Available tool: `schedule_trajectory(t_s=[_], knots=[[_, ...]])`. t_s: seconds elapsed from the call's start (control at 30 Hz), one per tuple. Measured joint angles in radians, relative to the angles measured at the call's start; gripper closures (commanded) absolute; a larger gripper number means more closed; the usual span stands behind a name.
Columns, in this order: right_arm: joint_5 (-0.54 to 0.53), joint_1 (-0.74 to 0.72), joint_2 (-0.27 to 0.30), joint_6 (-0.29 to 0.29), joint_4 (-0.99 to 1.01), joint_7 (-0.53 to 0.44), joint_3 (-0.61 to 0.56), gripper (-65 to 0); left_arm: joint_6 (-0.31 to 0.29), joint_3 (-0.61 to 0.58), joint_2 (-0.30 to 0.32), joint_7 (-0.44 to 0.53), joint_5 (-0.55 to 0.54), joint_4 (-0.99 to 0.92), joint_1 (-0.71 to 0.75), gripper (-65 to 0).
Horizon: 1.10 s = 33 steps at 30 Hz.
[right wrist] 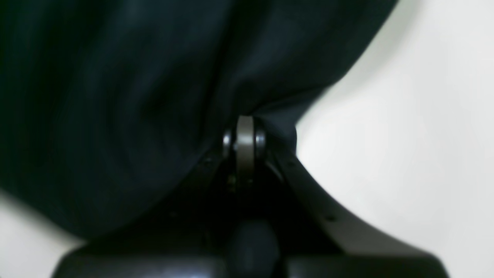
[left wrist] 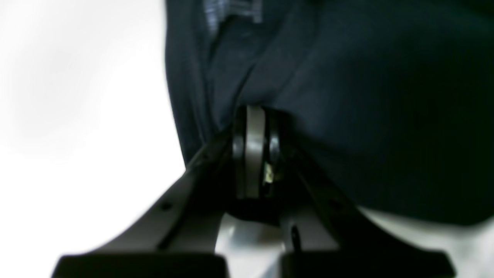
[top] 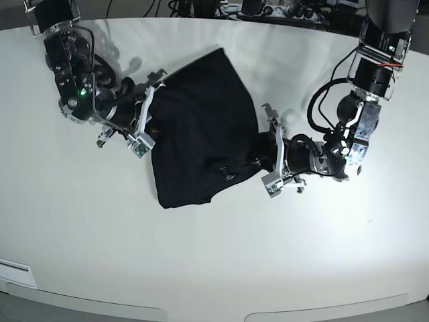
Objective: Fold the T-shirt properly
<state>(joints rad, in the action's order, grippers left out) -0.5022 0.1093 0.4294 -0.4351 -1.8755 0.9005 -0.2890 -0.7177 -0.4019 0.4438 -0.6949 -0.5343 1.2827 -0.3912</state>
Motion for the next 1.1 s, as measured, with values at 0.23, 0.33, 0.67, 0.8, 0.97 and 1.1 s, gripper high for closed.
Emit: schedule_trajectory(t_s=[0.23, 0.33, 0.67, 0.8, 0.97, 1.1], knots=[[0.09, 0.146, -0.098, 0.052, -0.18, 0.009, 0.113, 0.0, 0.082, -0.005, 0.002, 0.007, 0.074, -0.013, -0.083, 0.0], [0.101, 0.151, -0.111, 0.09, -0.204, -0.008, 0.166, 0.0, 0.085, -0.005, 0.0, 0.015, 0.072, -0.014, -0.111, 0.0], [-0.233, 0.153, -0.109, -0.067, -0.371, -0.152, 0.429, 0.0, 0.031, 0.129, 0.047, -0.285, -0.539, -0.013, -0.15, 0.0], [-0.436, 0.165, -0.11, -0.139, -0.386, -0.051, 0.571, 0.0, 0.029, 0.275, 0.051, -0.537, -0.89, -0.012, -0.129, 0.0], [-0.617, 0.275, -0.113, -0.251, -0.386, 0.014, 0.715, 0.0, 0.026, 0.444, 0.072, -0.659, -0.925, 0.035, -0.061, 0.0], [-0.786, 0.362, -0.12, -0.258, -0.402, 0.122, 0.858, 0.0, 0.026, 0.518, 0.133, -0.655, -0.923, 0.136, 0.045, 0.0]])
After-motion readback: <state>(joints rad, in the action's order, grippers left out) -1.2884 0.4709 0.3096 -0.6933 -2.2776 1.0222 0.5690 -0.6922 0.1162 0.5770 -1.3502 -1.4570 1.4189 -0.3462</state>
